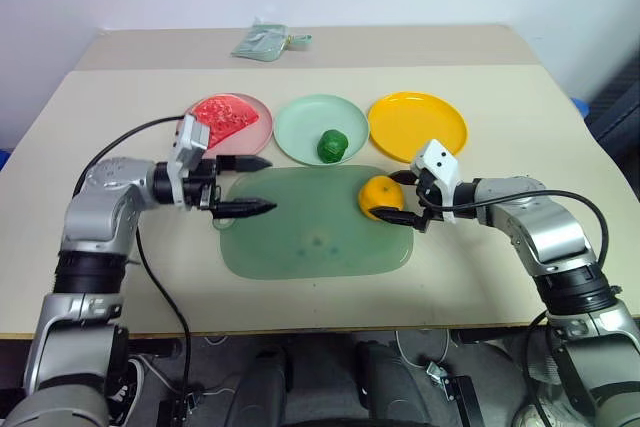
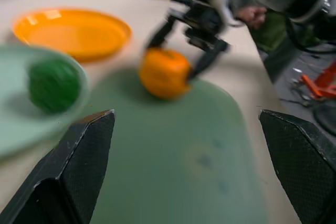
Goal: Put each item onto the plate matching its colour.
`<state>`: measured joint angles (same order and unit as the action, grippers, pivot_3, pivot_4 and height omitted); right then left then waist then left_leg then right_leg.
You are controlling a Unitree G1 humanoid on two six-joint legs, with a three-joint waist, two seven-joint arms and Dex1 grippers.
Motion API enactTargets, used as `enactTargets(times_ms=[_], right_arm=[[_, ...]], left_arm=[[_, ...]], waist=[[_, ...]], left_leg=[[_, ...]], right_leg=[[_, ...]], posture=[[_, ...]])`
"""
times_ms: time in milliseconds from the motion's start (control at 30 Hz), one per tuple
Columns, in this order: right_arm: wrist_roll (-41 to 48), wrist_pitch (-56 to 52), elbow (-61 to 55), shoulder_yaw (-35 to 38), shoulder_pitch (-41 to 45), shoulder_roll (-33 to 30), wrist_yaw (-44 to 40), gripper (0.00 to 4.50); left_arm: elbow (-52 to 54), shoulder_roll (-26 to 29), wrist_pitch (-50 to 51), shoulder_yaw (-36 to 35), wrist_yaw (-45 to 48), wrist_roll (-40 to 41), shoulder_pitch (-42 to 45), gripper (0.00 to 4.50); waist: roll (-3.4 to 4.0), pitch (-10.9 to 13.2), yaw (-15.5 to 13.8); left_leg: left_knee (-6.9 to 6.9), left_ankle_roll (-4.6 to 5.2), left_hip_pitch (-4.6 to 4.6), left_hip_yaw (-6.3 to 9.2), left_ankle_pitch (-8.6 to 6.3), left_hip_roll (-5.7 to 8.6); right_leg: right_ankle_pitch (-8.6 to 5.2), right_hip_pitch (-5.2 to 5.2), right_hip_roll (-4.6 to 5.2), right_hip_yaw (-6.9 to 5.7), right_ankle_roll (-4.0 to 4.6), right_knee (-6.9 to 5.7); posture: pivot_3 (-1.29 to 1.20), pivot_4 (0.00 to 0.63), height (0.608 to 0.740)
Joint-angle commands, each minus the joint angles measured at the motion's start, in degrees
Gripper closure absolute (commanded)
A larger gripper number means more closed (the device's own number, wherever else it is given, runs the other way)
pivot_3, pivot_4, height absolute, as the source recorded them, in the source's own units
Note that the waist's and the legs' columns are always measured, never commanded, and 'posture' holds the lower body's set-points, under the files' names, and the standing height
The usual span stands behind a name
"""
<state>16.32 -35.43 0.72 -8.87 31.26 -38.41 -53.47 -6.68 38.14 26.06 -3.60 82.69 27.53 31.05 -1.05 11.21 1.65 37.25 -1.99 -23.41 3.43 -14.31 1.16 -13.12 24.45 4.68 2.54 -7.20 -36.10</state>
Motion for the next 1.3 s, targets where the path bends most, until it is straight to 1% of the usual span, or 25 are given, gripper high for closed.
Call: enactTargets(times_ms=[33,100,233,267,367,433,500,700,833,900,933,1067,1200,1300], right_arm=[[-0.3,0.1,0.2,-0.2,1.3,0.5,-0.9,0.0],[-0.5,0.1,0.6,-0.3,1.5,0.7,-1.1,0.0],[1.7,-1.3,1.5,3.1,3.8,2.3,-0.2,1.07],[1.2,0.3,2.6,4.0,4.6,2.9,1.0,1.16],[-0.3,4.0,8.6,7.0,8.5,5.2,6.2,1.16],[-4.5,10.6,13.3,7.0,11.0,5.9,11.0,1.16],[-7.1,14.4,19.2,7.3,14.1,7.1,15.4,1.16],[-13.3,23.9,36.7,7.2,21.5,10.1,26.2,1.16],[-14.0,26.8,47.7,7.0,25.3,12.0,25.5,1.16],[-14.3,28.3,51.3,7.4,26.5,12.3,25.6,0.14],[-14.0,28.7,52.4,7.9,27.0,12.5,25.5,0.03],[-13.2,33.2,53.0,9.8,28.9,12.1,26.4,0.03],[-11.7,37.8,49.6,11.8,28.2,11.6,24.3,0.03],[-4.5,35.3,40.0,14.6,24.7,12.0,14.7,0.03]], left_arm=[[8.1,1.4,3.1,-1.9,-2.9,3.5,-1.0,0.01],[10.5,1.7,4.7,-2.0,-4.4,4.6,-1.7,0.01],[14.7,2.2,8.4,-2.4,-8.1,6.8,-2.0,0.0],[15.0,1.9,7.9,-2.1,-9.2,6.4,-1.9,0.0],[13.7,-0.7,6.4,-1.9,-14.7,5.1,0.1,0.0],[12.7,-2.9,3.1,-1.5,-18.2,3.1,1.5,0.0],[12.1,-4.8,1.4,-1.1,-21.1,2.0,2.3,0.0],[12.2,-6.3,0.7,-0.3,-22.6,2.3,1.2,0.0],[12.7,-6.0,0.6,-0.4,-22.1,2.8,-0.7,0.0],[13.0,-5.8,0.3,-0.8,-22.1,2.9,-1.5,0.0],[13.0,-5.6,0.0,-1.0,-22.0,2.9,-1.9,0.0],[13.0,-5.1,-0.9,-1.7,-21.8,3.0,-3.8,0.0],[13.1,-4.7,-1.6,-2.1,-21.1,3.5,-5.0,0.0],[13.0,-4.3,-2.2,-2.5,-20.7,3.8,-5.2,0.0]], waist=[[0.0,0.0,-0.2],[0.0,0.0,-0.5],[0.0,0.0,-0.5],[0.0,0.0,-0.6],[0.0,0.0,-0.7],[0.0,0.0,-0.8],[0.0,0.0,-0.8],[0.0,0.0,-0.4],[0.01,0.0,0.1],[0.01,0.0,0.4],[0.01,0.0,0.4],[0.04,0.0,0.9],[0.04,0.0,1.0],[0.04,0.0,0.9]], left_leg=[[0.0,0.0,0.0,0.0,0.0,0.0],[0.04,0.0,0.0,-0.02,0.0,0.0],[0.05,0.0,0.0,-0.02,0.0,0.0],[0.05,0.0,0.01,-0.02,0.0,0.0],[0.06,0.0,0.01,-0.03,0.0,0.0],[0.06,0.0,0.01,-0.03,0.0,0.0],[0.05,-0.01,0.0,-0.03,0.0,0.01],[-0.06,-0.01,0.02,-0.08,0.01,0.0],[-0.09,-0.02,0.02,-0.09,0.01,0.0],[-0.1,-0.02,0.02,-0.09,0.01,0.0],[-0.1,-0.02,0.01,-0.08,0.01,0.0],[-0.11,-0.02,0.01,-0.08,0.01,0.01],[-0.15,-0.02,0.02,-0.07,0.01,0.0],[-0.15,-0.01,0.02,-0.07,0.01,0.0]], right_leg=[[0.0,0.0,0.0,0.0,0.0,0.0],[0.0,-0.01,0.0,0.0,0.0,0.0],[0.0,-0.01,0.0,0.0,0.0,-0.01],[0.0,-0.01,0.0,0.0,0.0,-0.01],[0.01,-0.01,0.0,0.0,0.0,-0.01],[0.01,-0.01,0.0,0.0,0.0,-0.01],[0.01,-0.01,0.0,0.0,0.0,0.0],[0.01,0.04,-0.01,0.02,0.01,0.02],[0.01,0.06,-0.01,0.05,0.01,0.02],[0.01,0.06,-0.01,0.05,0.01,0.02],[0.01,0.06,-0.01,0.04,0.01,0.02],[0.01,0.05,-0.01,0.05,0.01,0.02],[0.0,0.06,-0.02,0.05,0.01,0.03],[0.0,0.06,-0.02,0.05,0.01,0.03]], posture=[[0.0,0.15,0.738],[0.0,0.15,0.738],[0.0,0.15,0.738],[0.0,0.15,0.738],[0.0,0.15,0.738],[0.0,0.15,0.738],[0.0,0.15,0.738],[0.0,0.15,0.738],[0.0,0.15,0.738],[0.0,0.15,0.738],[0.0,0.15,0.738],[0.0,0.15,0.738],[0.0,0.15,0.738],[0.0,0.15,0.738]])
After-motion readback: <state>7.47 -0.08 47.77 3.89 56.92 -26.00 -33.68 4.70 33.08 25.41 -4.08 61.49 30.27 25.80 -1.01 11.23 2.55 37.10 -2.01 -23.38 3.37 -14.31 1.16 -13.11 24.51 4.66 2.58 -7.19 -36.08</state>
